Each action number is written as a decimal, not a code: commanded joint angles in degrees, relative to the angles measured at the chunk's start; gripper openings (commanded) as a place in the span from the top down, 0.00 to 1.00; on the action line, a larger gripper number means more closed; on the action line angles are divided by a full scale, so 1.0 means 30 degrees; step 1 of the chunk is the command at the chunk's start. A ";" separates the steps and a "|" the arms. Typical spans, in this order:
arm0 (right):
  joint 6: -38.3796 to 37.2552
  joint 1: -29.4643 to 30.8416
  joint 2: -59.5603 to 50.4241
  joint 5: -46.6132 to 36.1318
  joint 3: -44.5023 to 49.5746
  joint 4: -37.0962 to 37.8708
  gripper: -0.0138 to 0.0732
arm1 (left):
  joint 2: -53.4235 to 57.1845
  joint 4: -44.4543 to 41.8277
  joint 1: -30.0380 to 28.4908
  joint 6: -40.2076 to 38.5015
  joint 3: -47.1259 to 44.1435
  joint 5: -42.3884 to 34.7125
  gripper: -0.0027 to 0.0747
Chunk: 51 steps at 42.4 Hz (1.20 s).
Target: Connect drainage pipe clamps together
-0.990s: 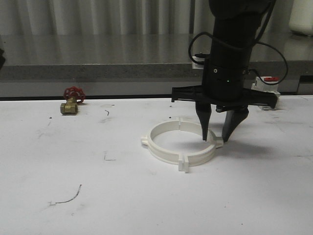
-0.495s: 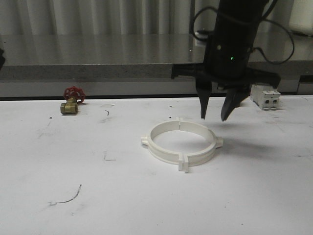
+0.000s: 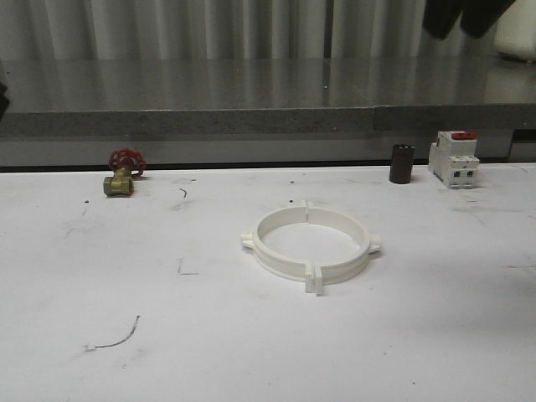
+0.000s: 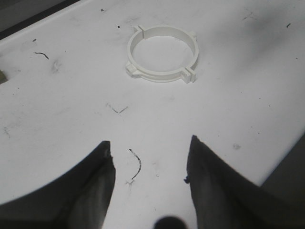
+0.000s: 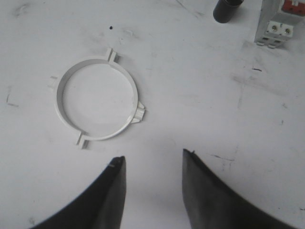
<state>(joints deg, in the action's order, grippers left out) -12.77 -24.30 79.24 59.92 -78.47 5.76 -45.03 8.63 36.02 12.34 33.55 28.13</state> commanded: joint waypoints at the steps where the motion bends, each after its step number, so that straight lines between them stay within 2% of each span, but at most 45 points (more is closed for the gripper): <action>1: 0.1407 -0.0021 -0.2509 -0.0642 0.1025 -0.0241 0.47 | 0.0116 0.0140 -0.0067 0.0004 0.0515 -0.1321 0.52; 26: 0.1600 -0.0021 -1.1542 -0.1324 0.8419 -0.0314 0.47 | 0.0116 0.0140 -0.0067 0.0004 0.0515 -0.1321 0.52; 37: 0.1600 -0.0021 -1.3961 -0.1822 0.9396 -0.0314 0.47 | 0.0116 0.0140 -0.0067 0.0004 0.0515 -0.1321 0.52; 51: 0.1600 -0.0021 -1.4132 -0.1884 0.9396 -0.0314 0.47 | 0.0116 0.0140 -0.0067 0.0004 0.0515 -0.1369 0.52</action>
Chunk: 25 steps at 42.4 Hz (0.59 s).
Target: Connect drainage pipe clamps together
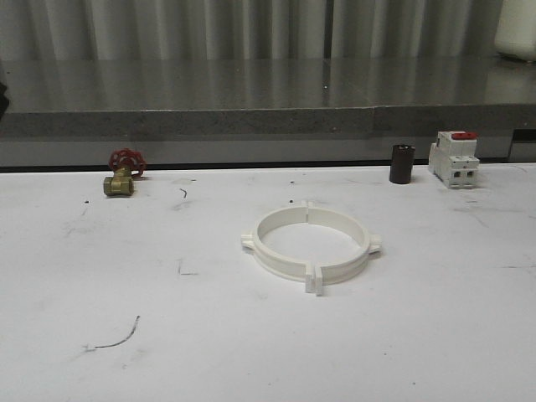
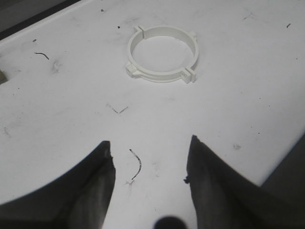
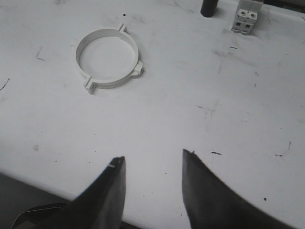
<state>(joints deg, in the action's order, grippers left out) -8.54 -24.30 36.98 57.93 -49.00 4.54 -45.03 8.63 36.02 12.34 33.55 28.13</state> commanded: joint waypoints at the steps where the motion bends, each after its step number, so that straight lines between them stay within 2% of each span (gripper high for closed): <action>1: 0.0191 -0.0021 -0.0046 -0.1220 -0.0429 0.0093 0.48 | 0.0116 0.0140 -0.0067 0.0004 0.0515 -0.1369 0.52; 5: 0.0191 -0.0021 -0.0046 -0.1220 -0.0429 0.0093 0.54 | 0.0116 0.0140 -0.0067 0.0004 0.0515 -0.1369 0.52; 14: 0.0191 -0.0021 -0.0046 -0.1220 -0.0429 0.0093 0.86 | 0.0116 0.0140 -0.0067 0.0004 0.0515 -0.1369 0.54; 16: 0.0191 -0.0021 -0.0046 -0.1220 -0.0429 0.0093 0.92 | 0.0116 0.0140 -0.0067 0.0004 0.0515 -0.1369 0.60; 25: 0.0191 -0.0021 -0.0046 -0.1220 -0.0429 0.0093 0.92 | 0.0116 0.0140 -0.0067 0.0004 0.0515 -0.1313 0.94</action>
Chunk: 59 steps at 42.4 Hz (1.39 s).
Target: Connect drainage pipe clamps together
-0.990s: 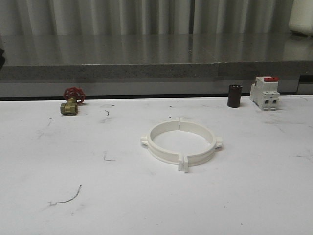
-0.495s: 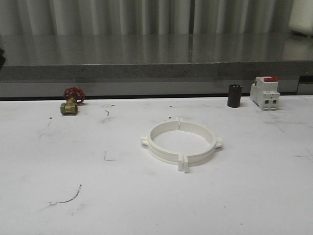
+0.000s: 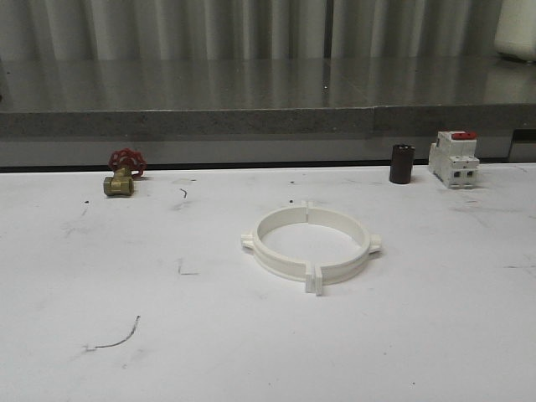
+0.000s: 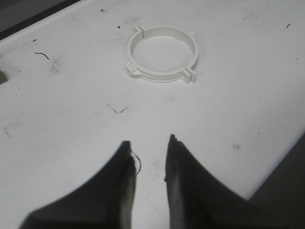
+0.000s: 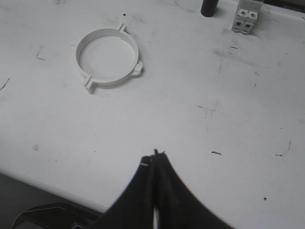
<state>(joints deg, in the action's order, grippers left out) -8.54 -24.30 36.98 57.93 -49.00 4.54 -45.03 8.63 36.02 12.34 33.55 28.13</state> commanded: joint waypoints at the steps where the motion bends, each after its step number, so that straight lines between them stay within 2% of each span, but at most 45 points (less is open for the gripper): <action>1: 0.0191 -0.0021 -0.0046 -0.1220 -0.0429 0.0093 0.92 | 0.0116 0.0140 -0.0067 0.0004 0.0515 -0.1313 0.97; 22: 0.0191 -0.0021 -0.0046 -0.1220 -0.0429 0.0093 0.92 | 0.0708 -0.0124 -0.0325 0.0004 0.0000 -0.1901 0.99; 25: 0.0191 -0.0021 -0.0046 -0.1220 -0.0429 0.0093 0.92 | 0.1615 -0.0124 -0.1080 0.0004 -0.0838 -0.2647 0.99; 36: 0.0191 -0.0021 -0.0046 -0.1220 -0.0429 0.0093 0.92 | 0.6732 -0.0047 -0.5921 0.0004 -0.6317 -0.9100 0.99; 39: 0.0191 -0.0021 -0.0046 -0.1220 -0.0429 0.0093 0.92 | 0.8206 -0.0047 -0.7105 0.0004 -0.7664 -0.9986 0.99; 48: 0.0191 -0.0021 -0.0046 -0.1220 -0.0429 0.0093 0.92 | 1.2222 0.0836 -0.9780 0.0004 -1.0574 -1.0329 0.99; 54: 0.0191 -0.0021 -0.0046 -0.1220 -0.0429 0.0093 0.92 | 1.3971 0.0836 -1.0264 0.0004 -1.1718 -1.0329 0.99; 59: 0.0191 -0.0021 -0.0046 -0.1220 -0.0429 0.0093 0.92 | 1.5252 0.0876 -1.0264 0.0004 -1.1688 -0.8795 0.99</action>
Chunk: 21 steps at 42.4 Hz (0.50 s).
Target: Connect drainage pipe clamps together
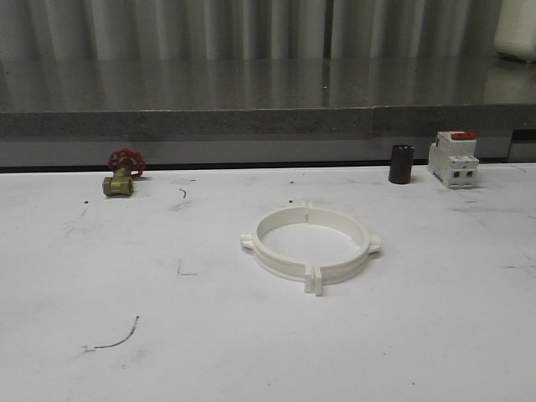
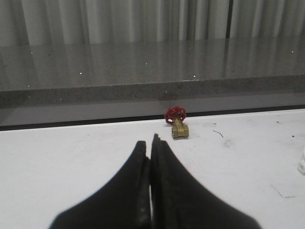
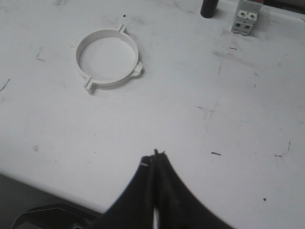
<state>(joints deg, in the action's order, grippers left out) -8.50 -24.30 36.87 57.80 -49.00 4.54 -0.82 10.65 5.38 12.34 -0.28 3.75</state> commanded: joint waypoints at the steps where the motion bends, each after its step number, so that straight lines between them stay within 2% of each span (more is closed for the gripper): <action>1: 0.0177 -0.0021 -0.0008 -0.1178 -0.0429 0.0093 0.92 | 0.0672 0.0203 -0.0049 0.0004 -0.0414 -0.0572 0.99; 12: 0.0177 -0.0021 0.0011 -0.1101 -0.0429 0.0093 0.92 | 0.0597 0.1472 -0.0750 0.0004 -0.0414 -0.0484 0.99; 21: 0.0177 -0.0021 0.0011 -0.1101 -0.0429 0.0093 0.92 | 0.0597 0.1414 -0.0998 0.0004 -0.0414 -0.0165 0.99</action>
<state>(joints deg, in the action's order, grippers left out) -8.50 -24.30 36.87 57.80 -49.00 4.54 0.29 14.12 2.53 12.34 -0.28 6.78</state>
